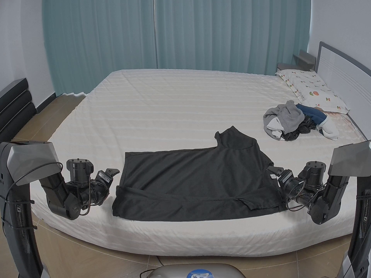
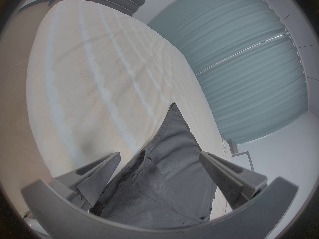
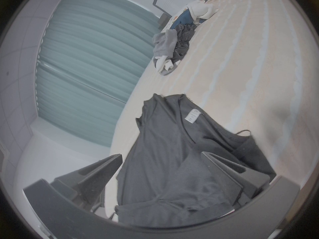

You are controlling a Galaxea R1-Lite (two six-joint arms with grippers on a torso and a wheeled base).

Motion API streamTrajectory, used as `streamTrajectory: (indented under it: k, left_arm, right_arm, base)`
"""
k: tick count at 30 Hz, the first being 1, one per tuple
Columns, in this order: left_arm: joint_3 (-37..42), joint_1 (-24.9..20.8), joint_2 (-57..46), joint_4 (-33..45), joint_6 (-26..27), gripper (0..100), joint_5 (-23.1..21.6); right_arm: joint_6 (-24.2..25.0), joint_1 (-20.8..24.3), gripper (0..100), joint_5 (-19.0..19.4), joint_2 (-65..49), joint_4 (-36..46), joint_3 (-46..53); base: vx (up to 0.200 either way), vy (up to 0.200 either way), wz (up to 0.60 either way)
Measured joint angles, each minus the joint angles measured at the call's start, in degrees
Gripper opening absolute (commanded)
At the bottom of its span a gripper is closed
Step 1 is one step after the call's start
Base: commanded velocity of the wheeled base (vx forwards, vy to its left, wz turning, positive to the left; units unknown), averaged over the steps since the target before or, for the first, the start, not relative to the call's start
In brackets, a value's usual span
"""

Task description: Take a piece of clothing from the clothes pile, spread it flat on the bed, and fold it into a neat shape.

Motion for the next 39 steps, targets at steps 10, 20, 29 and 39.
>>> streamTrajectory:
  k: [10,20,29,39]
  left_arm:
    - [0.11,0.11,-0.16,0.06,0.09,100,-0.11]
    - [0.77,0.16,-1.43,0.09,0.63,100,-0.02]
    - [5.27,-0.2,-3.8,0.11,11.06,100,-1.28]
    - [7.77,-2.54,-3.66,0.79,14.2,100,-2.24]
  right_arm:
    - [2.68,0.52,100,0.63,-0.24,-6.4,2.45]
    - [2.57,0.55,100,0.77,2.57,-6.4,2.34]
    - [2.96,-0.23,100,3.64,3.91,-6.4,2.17]
    - [2.9,-0.04,100,4.21,5.16,-6.38,2.39]
  base:
    - [0.16,0.0,0.0]
    - [0.0,0.0,0.0]
    - [0.0,0.0,0.0]
    - [0.0,0.0,0.0]
